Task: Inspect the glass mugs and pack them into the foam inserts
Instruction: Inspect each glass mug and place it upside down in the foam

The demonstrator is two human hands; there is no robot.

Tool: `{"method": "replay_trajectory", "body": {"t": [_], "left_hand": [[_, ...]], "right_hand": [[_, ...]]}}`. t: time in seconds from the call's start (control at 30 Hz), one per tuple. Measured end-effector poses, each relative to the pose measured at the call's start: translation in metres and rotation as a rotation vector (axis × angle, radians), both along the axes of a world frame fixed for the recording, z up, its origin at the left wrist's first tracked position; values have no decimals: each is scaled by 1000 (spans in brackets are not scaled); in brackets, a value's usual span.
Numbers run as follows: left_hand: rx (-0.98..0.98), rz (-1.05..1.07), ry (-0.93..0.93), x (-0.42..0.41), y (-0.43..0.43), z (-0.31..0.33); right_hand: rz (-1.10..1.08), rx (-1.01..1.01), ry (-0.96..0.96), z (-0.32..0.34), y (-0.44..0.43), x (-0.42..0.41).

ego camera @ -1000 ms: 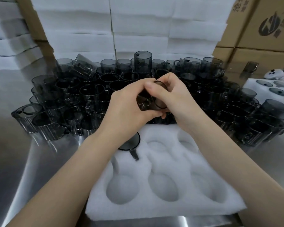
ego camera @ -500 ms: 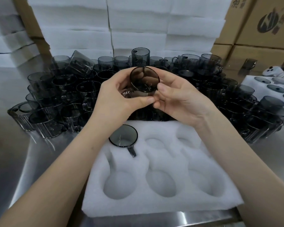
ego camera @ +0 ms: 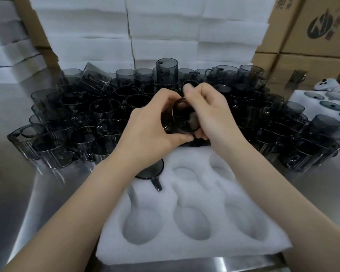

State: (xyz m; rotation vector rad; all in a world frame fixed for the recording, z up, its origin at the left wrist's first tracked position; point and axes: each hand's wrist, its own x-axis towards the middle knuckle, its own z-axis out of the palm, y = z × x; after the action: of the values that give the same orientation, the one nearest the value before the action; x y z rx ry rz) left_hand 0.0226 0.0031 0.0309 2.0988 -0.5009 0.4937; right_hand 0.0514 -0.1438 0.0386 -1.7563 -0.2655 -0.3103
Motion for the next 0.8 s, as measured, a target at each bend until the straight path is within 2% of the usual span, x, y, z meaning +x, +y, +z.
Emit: {"method": "replay_trajectory", "body": {"t": [0.13,0.2,0.3,0.37,0.47,0.57,0.7,0.8], "left_hand": [[-175,-41,-6,-1,3,1],[-289,-109,9,-1,5,1],[-429,-252,87,0,7,2],[-479,-291,110,1,8,2],[-522,-289,96,4,10,1],[-521,-265,72,6,9,0],[-415,-247,117,6,7,0],[-298,-208,112,5,7,-1]], "right_hand": [[147,305,145,6,-7,1],[243,296,195,6,-11,3],[525,295,322,4,-14,3],[624,334,319,4,-15,2],[606,339,181,3,-17,2],[496,294,77,3,-16,1],[378,126,-67,3,-17,0],[351,102,-94,3,-16,-4]]}}
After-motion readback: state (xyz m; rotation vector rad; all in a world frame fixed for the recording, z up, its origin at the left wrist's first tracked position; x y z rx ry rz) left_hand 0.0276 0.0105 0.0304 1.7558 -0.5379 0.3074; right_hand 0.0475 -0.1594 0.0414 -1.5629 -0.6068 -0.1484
